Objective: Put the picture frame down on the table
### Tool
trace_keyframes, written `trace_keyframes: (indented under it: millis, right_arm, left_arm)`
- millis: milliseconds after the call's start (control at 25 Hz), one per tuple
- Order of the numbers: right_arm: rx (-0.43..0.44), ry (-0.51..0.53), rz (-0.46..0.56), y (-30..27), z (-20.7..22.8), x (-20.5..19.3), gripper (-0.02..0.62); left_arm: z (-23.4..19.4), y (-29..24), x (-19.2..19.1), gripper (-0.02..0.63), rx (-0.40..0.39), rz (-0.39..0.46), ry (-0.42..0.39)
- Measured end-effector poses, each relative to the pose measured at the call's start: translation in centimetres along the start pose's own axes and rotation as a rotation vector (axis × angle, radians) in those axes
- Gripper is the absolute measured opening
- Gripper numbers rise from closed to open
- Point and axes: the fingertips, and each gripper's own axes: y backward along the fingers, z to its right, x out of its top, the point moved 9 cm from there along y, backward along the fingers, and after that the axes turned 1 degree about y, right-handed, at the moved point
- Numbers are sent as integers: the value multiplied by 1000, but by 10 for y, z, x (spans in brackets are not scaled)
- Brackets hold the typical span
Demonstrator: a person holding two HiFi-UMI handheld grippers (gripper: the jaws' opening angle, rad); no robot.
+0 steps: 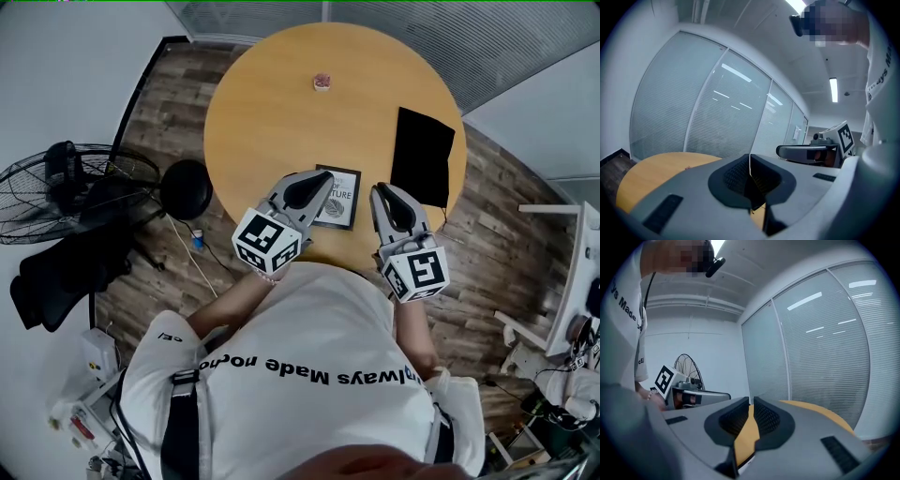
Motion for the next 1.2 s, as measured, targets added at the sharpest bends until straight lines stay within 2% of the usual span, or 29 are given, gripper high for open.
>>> trace_keyframes:
  millis: [480, 1200]
  right_arm:
    - [12, 57, 50, 13, -9, 35, 54]
    - [35, 56, 114, 23, -20, 65, 54]
  left_arm:
    - [14, 9, 33, 31, -11, 56, -36]
    - [22, 21, 56, 31, -23, 99, -75]
